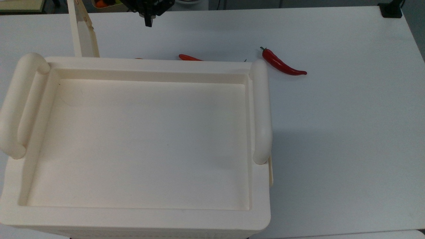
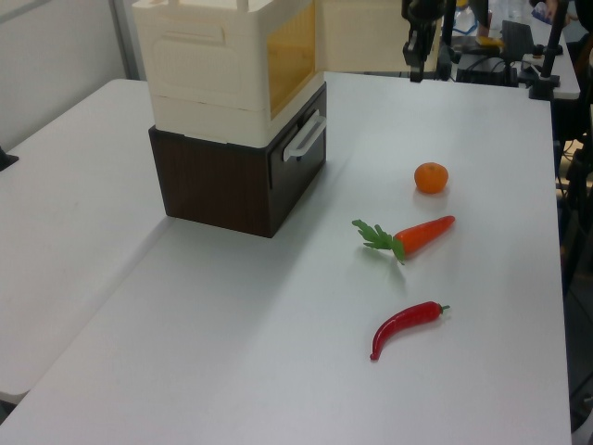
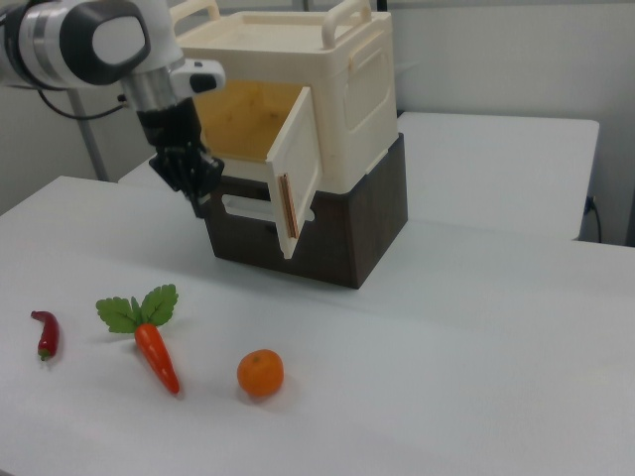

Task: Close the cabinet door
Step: 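Push the cream door with the gripper, swinging it toward the cabinet front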

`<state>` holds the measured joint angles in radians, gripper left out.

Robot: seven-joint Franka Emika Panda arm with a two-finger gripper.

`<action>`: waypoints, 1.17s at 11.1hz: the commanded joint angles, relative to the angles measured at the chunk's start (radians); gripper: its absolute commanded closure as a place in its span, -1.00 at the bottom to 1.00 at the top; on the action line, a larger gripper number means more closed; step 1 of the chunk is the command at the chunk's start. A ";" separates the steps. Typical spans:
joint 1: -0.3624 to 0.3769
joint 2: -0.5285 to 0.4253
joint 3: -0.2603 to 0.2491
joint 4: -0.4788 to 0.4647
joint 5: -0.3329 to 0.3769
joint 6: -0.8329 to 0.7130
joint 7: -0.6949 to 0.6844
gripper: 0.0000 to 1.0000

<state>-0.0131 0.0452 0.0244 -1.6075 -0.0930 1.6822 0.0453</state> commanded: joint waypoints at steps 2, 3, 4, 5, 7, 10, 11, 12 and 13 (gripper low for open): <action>-0.045 -0.010 -0.006 0.153 0.021 -0.022 -0.042 1.00; -0.066 -0.016 -0.009 0.188 0.021 -0.022 -0.042 1.00; -0.079 -0.018 -0.011 0.207 0.022 -0.021 -0.042 1.00; -0.093 -0.016 -0.011 0.236 0.021 -0.016 -0.041 1.00; -0.123 -0.015 -0.012 0.264 0.029 -0.006 -0.045 1.00; -0.188 -0.007 -0.015 0.273 0.029 0.103 -0.048 1.00; -0.209 0.001 -0.020 0.270 0.030 0.126 -0.050 1.00; -0.223 0.004 -0.026 0.264 0.032 0.145 -0.050 1.00; -0.238 0.016 -0.035 0.259 0.035 0.158 -0.053 1.00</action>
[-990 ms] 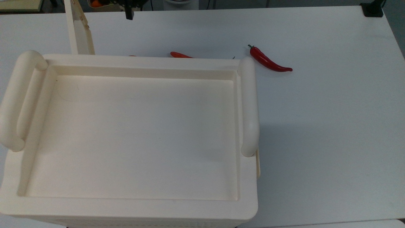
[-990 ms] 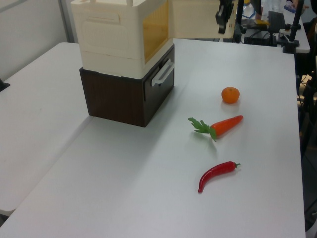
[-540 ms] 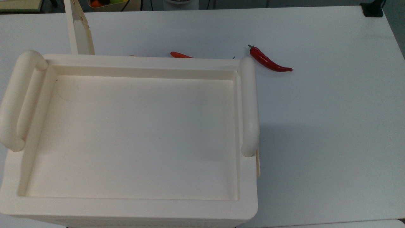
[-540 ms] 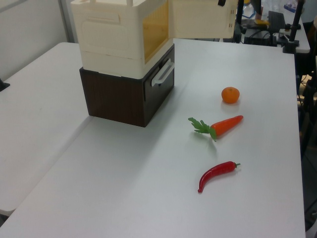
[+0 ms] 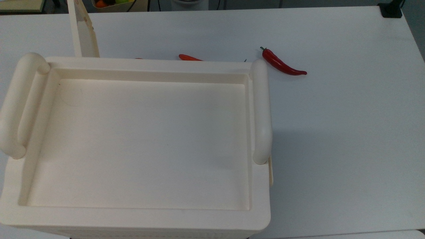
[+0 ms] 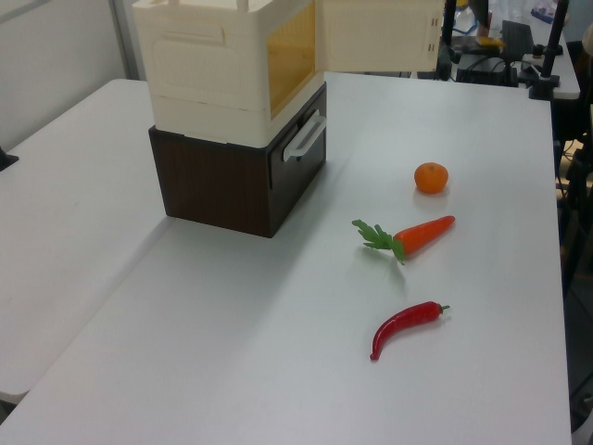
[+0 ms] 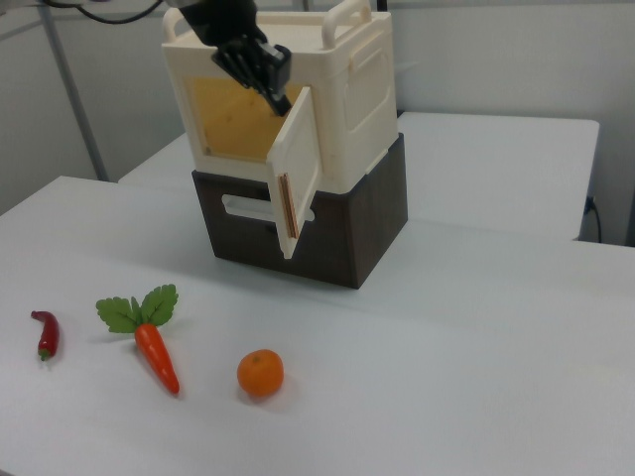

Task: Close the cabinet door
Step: 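Push the cream door with the gripper, swinging it toward the cabinet front, then press the door flush against the cabinet front with the gripper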

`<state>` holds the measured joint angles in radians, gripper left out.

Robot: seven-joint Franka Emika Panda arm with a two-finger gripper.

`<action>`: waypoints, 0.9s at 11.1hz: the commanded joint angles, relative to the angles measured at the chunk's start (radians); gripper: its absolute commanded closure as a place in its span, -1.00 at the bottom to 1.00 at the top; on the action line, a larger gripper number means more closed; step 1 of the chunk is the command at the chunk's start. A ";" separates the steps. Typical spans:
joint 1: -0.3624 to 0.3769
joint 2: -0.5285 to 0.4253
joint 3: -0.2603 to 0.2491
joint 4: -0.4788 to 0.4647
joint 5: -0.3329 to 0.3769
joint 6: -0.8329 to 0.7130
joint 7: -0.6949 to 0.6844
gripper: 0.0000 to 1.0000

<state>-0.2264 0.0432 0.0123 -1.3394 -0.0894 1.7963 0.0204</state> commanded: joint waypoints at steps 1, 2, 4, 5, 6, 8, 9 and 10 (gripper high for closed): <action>-0.031 0.027 -0.025 -0.018 0.031 0.051 -0.030 1.00; -0.031 0.035 -0.025 -0.023 0.031 0.051 -0.030 1.00; -0.016 0.047 -0.022 -0.044 0.033 0.051 -0.025 1.00; 0.002 0.047 -0.017 -0.050 0.040 0.051 -0.019 1.00; 0.021 0.047 -0.017 -0.059 0.062 0.051 -0.017 1.00; 0.057 0.049 -0.015 -0.061 0.088 0.051 -0.013 1.00; 0.079 0.050 -0.015 -0.061 0.106 0.054 -0.011 1.00; 0.093 0.052 -0.015 -0.061 0.121 0.061 -0.004 1.00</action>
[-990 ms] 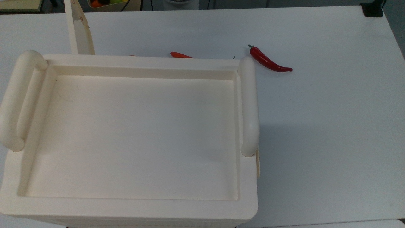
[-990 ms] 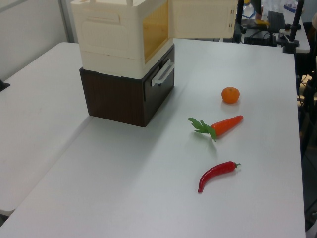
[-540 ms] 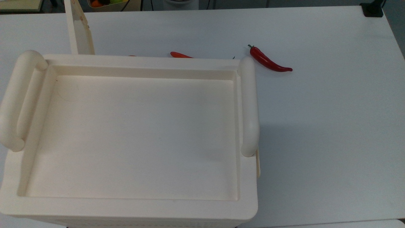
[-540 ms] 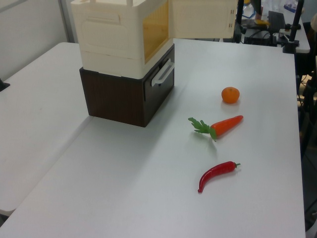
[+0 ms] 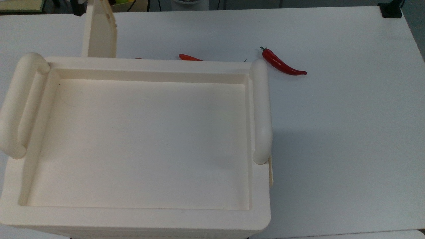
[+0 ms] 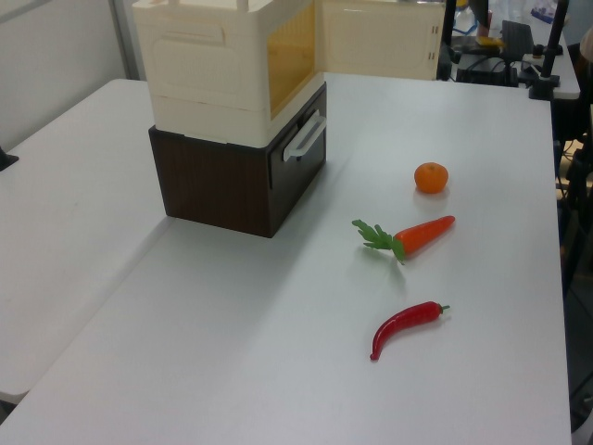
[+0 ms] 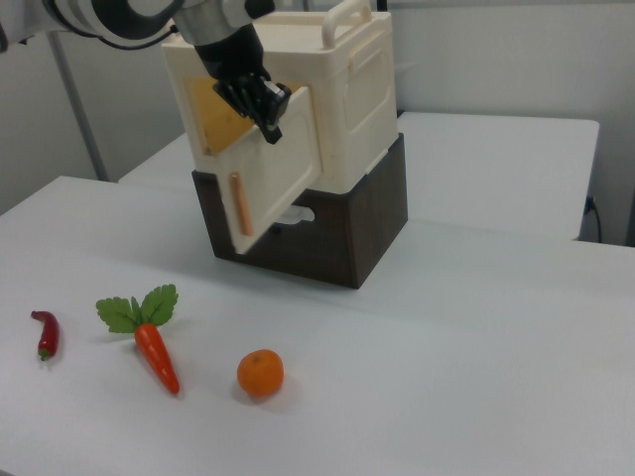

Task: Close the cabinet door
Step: 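Press the door flush against the cabinet front with the gripper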

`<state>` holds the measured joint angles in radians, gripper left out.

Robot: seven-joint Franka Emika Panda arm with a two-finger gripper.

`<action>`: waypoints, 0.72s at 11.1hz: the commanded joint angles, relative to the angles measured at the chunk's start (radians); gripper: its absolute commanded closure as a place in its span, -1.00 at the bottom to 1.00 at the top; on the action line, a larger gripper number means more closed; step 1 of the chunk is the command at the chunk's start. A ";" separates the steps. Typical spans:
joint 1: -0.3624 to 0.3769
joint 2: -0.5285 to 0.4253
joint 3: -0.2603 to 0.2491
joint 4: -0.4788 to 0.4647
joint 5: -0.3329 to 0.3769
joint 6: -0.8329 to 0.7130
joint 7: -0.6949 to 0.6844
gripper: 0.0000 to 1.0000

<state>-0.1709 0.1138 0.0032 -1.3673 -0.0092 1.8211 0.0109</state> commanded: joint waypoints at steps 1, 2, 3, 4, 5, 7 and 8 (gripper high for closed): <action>0.059 -0.005 -0.006 -0.032 0.067 0.058 0.018 1.00; 0.077 0.004 -0.005 -0.032 0.087 0.099 0.023 1.00; 0.100 0.026 -0.005 -0.032 0.106 0.154 0.033 1.00; 0.109 0.044 -0.002 -0.032 0.109 0.214 0.056 1.00; 0.135 0.064 -0.002 -0.032 0.104 0.286 0.089 1.00; 0.148 0.087 -0.002 -0.033 0.090 0.345 0.116 1.00; 0.146 0.087 -0.002 -0.033 0.090 0.345 0.118 1.00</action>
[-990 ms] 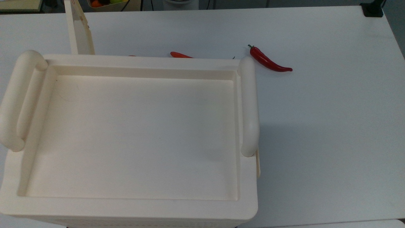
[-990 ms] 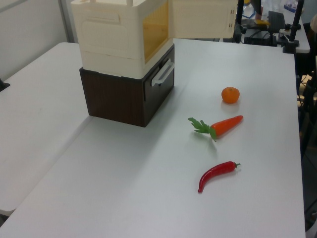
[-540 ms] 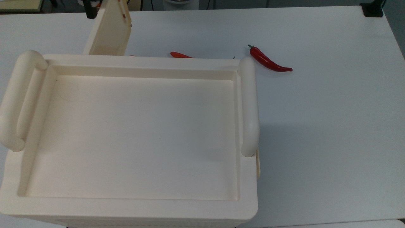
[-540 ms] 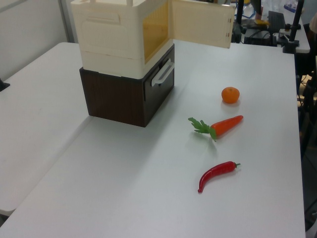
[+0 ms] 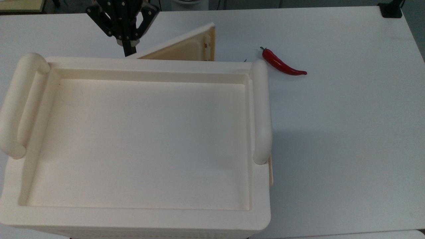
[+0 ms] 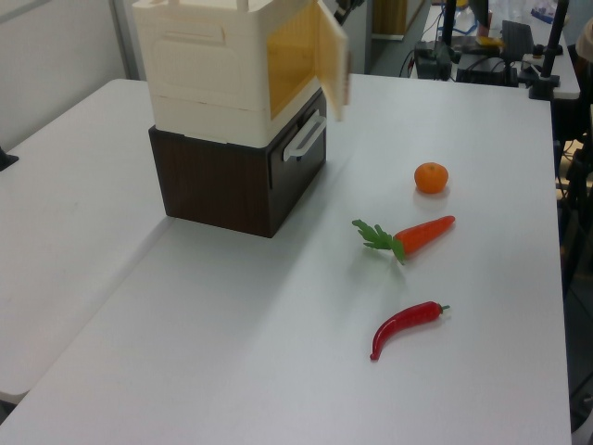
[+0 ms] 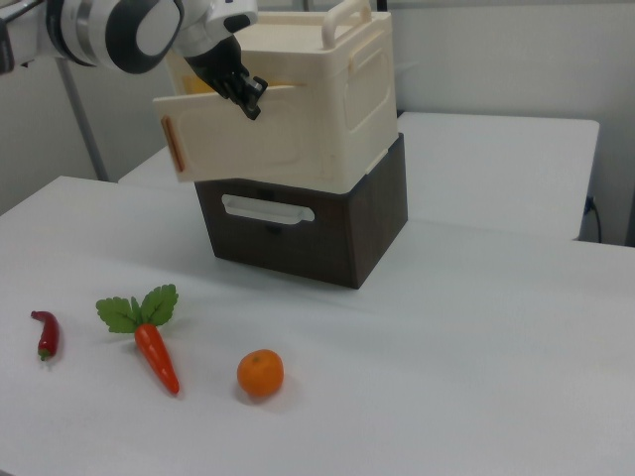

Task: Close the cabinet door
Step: 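Press the door flush against the cabinet front with the gripper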

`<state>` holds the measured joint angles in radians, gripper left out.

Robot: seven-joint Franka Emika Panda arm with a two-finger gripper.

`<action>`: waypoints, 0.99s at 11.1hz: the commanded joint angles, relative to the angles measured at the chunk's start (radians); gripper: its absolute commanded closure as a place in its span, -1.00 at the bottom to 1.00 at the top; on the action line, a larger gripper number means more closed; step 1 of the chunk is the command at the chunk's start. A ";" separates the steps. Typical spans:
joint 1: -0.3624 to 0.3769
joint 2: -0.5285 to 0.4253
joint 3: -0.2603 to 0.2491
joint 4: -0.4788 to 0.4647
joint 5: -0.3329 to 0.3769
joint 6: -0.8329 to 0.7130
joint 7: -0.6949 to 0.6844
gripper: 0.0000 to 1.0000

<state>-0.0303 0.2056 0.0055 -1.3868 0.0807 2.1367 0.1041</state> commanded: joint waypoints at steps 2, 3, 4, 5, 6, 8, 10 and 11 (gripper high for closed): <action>0.006 -0.005 -0.004 -0.015 0.001 0.028 0.025 1.00; 0.006 -0.005 -0.004 -0.015 0.001 0.029 0.025 1.00; 0.007 -0.005 -0.004 -0.015 0.001 0.029 0.025 1.00; 0.007 -0.005 -0.004 -0.015 0.001 0.031 0.025 1.00; 0.007 -0.005 -0.004 -0.023 0.001 0.028 0.025 1.00; 0.021 -0.017 -0.007 -0.061 -0.005 0.008 0.023 1.00; 0.042 -0.043 -0.004 -0.106 -0.053 -0.110 0.020 1.00; 0.067 -0.046 -0.004 -0.115 -0.093 -0.198 0.017 0.97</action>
<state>-0.0122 0.2129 0.0057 -1.4320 0.0587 2.0815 0.1079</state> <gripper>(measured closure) 0.991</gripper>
